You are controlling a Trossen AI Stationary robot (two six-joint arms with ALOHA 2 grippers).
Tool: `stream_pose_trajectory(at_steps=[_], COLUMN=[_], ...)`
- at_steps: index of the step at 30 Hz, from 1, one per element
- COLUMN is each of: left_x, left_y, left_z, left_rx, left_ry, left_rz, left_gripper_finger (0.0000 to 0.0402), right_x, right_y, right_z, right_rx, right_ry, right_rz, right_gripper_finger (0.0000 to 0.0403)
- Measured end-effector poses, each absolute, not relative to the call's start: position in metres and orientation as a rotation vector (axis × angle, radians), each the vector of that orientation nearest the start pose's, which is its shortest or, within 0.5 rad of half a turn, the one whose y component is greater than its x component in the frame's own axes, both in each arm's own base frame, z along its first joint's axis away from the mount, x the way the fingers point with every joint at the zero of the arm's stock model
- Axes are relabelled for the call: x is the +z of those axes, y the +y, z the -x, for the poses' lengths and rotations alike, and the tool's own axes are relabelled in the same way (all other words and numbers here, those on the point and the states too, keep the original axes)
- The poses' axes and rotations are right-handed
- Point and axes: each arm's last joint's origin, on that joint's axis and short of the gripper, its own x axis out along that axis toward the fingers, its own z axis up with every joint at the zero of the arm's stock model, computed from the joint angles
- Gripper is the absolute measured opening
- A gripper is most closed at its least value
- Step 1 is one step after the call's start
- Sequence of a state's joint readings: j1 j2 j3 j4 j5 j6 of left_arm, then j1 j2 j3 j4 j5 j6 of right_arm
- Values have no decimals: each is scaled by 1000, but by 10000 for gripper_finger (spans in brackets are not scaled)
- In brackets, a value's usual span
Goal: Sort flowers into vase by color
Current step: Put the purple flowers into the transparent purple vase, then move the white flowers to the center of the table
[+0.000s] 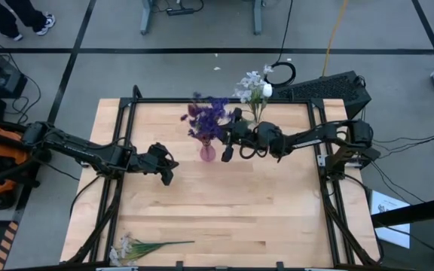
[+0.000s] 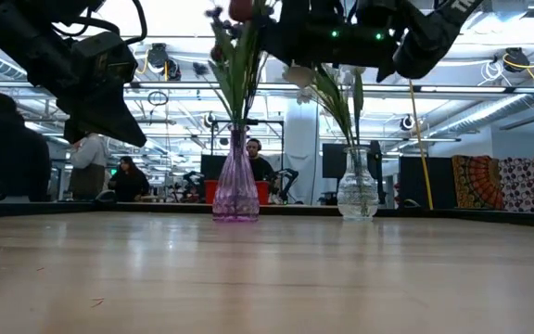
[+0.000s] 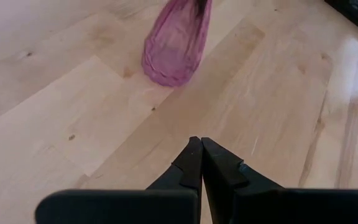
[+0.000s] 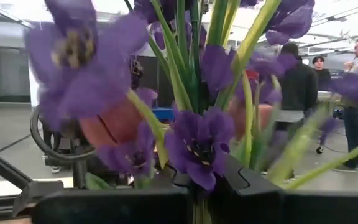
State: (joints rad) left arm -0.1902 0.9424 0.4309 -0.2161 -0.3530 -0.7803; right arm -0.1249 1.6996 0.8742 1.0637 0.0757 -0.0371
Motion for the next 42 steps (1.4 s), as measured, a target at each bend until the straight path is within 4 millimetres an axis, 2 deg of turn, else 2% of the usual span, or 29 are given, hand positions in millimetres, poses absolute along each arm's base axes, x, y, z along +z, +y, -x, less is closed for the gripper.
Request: stream_pose_trajectory(at_steps=[6, 11, 16, 23, 30, 34, 38, 42], left_x=[186, 186, 186, 186, 186, 186, 186, 186], left_y=[-24, -24, -24, -24, -24, -24, -24, -24], left_z=[-177, -177, -177, -177, -177, -177, -177, -177], left_rx=[416, 416, 416, 416, 412, 410, 409, 408], left_ry=[598, 598, 598, 599, 602, 603, 603, 603], left_rz=[551, 551, 550, 550, 552, 553, 553, 553], left_gripper_finger=[13, 13, 13, 13, 13, 13, 13, 13], right_x=[230, 222, 213, 208, 217, 235, 254, 269], right_y=[-48, -48, -48, -47, -46, -40, -32, -24], right_z=[-364, -366, -368, -367, -356, -344, -333, -321], right_rx=[-199, -199, -197, -196, -198, -189, -168, -154], right_ry=[-193, -165, -58, 2, 134, 152, 146, 145], right_rz=[-6, -7, 1, -15, -18, -14, 15, 0], right_gripper_finger=[11, 11, 13, 58, 131, 164, 181, 179])
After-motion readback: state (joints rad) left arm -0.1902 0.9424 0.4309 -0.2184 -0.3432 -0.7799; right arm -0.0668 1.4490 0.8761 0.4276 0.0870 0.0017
